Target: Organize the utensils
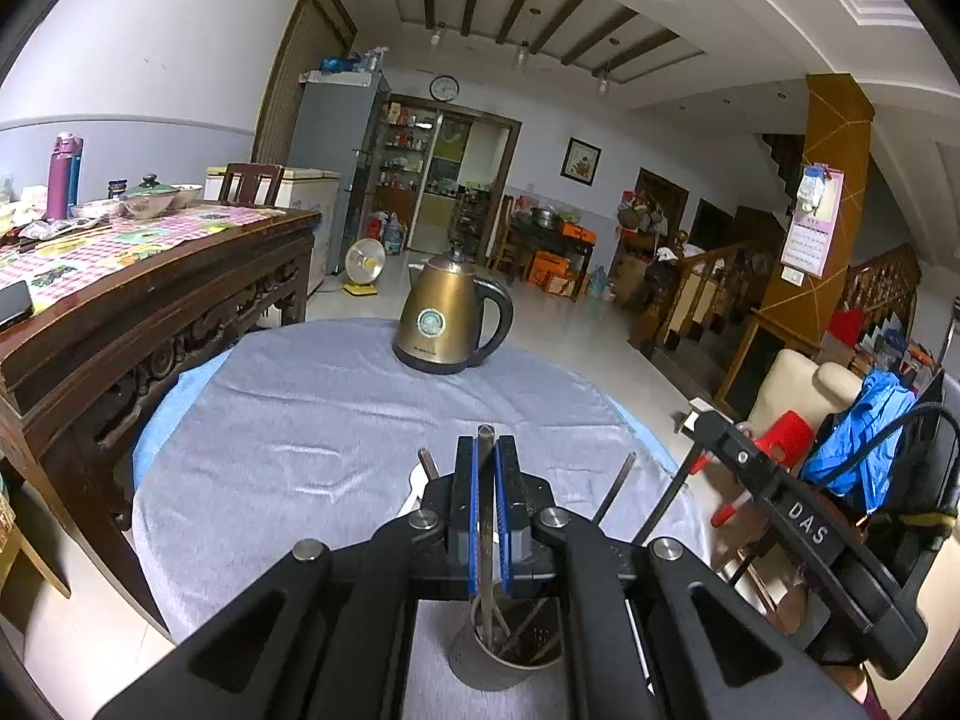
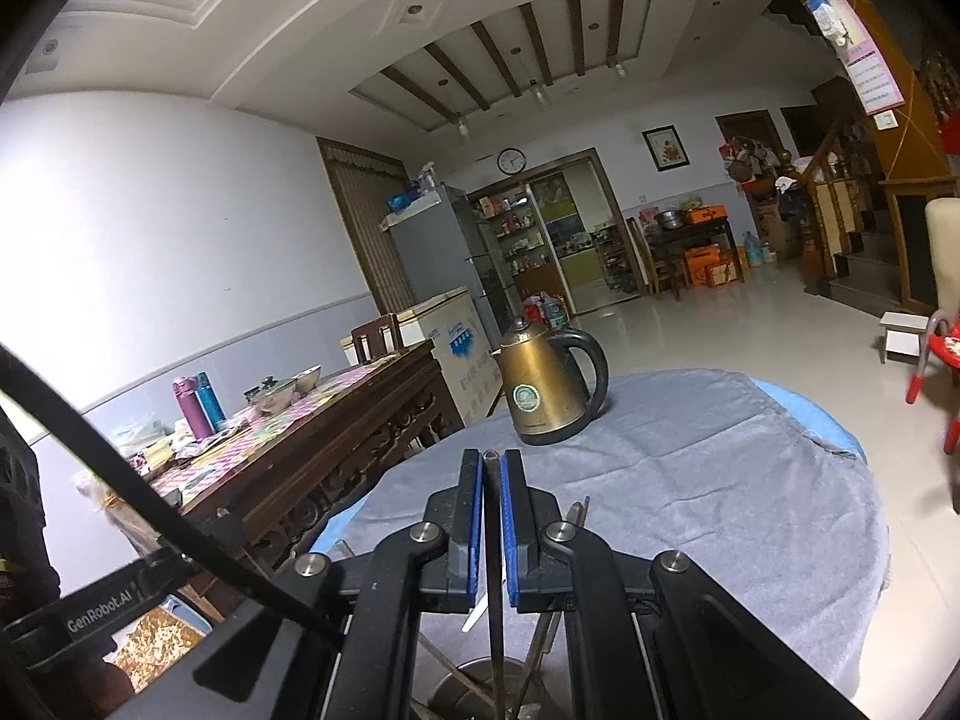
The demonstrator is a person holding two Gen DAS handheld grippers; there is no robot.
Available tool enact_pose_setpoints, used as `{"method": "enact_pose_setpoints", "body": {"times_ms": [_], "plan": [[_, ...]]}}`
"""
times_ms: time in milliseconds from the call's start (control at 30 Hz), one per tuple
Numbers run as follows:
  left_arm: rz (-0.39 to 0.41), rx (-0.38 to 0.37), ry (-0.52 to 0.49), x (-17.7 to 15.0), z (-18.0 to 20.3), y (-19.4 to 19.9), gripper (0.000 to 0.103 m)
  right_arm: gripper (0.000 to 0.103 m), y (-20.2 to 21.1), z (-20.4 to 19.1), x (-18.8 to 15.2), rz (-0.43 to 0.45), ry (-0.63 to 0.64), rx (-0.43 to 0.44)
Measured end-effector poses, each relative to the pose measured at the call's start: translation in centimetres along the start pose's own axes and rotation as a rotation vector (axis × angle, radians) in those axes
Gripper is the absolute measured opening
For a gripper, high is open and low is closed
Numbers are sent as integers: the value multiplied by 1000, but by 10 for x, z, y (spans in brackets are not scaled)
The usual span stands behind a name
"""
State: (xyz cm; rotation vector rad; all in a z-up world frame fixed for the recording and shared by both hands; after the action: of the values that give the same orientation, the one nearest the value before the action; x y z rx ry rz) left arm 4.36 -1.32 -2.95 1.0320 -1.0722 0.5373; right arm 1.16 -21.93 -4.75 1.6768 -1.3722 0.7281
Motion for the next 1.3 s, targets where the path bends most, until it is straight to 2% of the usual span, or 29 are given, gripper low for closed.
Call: {"method": "enact_pose_setpoints", "body": {"times_ms": [367,400,433,500,633,667,933,1133,1300], "plan": [[-28,-63,-2,-10,0,5,6,8,3,1,7,-15,-22,25],[-28,-64,-4,-11,0,5,7,12,4,4,9,-14,-27,24],[-24,-61,-11,-12,0,7,7,25,5,6,11,-17,-37,29],[-18,-46,-23,-12,0,10,12,31,8,13,16,-1,-68,32],[-1,-17,-25,-11,-5,15,37,30,18,28,29,43,-96,-2],[5,-1,-25,-11,-8,17,39,30,20,33,32,52,-107,-11],[-4,64,17,-13,-33,16,47,30,25,61,45,69,-166,-73],[-45,105,47,-22,-52,9,52,30,18,79,40,20,-213,-92],[-98,125,59,-34,-63,-4,53,30,9,89,33,-33,-231,-99]]}}
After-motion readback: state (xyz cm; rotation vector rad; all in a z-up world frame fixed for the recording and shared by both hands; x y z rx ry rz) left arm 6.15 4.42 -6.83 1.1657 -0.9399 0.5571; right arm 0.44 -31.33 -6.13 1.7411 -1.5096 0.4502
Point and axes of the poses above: each gripper's, at about its wrist camera, not at the fingertips, and y roughly against the way its jaws point, z to its right, x to its top, the point moved 3 cm from there along -y, roughly the way its jaws point, and after that the axes turned 9 degrees about -y, right-handed, at the moved point
